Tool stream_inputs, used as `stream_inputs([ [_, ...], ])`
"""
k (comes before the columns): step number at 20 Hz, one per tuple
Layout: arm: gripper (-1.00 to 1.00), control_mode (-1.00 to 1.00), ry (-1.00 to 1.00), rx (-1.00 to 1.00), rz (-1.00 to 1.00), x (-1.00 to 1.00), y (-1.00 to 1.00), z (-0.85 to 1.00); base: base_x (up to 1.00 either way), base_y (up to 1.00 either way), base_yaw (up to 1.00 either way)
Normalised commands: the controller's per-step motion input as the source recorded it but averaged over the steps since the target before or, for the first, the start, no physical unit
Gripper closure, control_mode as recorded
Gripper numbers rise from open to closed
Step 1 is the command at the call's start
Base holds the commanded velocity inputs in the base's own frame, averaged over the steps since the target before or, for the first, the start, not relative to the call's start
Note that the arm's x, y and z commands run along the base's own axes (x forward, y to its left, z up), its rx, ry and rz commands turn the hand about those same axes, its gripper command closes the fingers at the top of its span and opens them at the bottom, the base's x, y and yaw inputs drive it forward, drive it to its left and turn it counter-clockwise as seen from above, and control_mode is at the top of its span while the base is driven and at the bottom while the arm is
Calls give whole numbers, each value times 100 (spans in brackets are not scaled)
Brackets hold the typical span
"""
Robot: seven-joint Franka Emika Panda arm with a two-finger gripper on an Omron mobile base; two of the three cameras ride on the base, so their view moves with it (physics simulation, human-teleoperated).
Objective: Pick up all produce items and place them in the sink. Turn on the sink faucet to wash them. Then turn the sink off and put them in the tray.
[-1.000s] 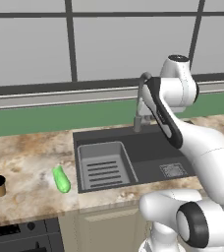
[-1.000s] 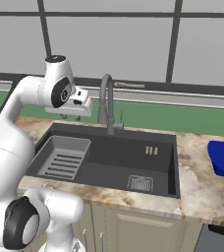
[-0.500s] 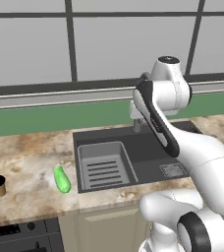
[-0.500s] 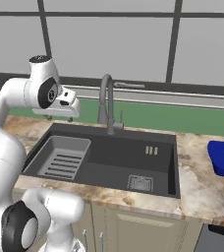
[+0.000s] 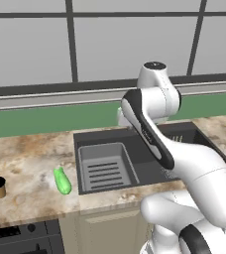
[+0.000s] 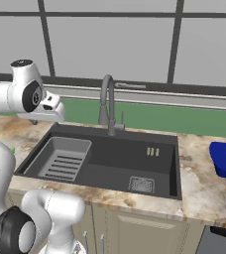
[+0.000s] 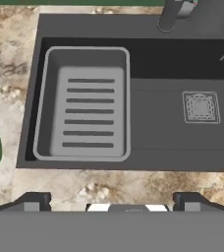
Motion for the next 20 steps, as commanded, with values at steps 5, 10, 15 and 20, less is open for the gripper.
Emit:
stream_inputs([
  [5,-100,-100,3,0,0,-2,44,-21,0,0,0],
  [10,-100,-100,3,0,0,0,45,-10,0,0,0],
  [15,-100,-100,0,0,4,-1,43,-12,0,0,0],
  [20,-100,-100,2,0,10,-4,44,-27,0,0,0],
])
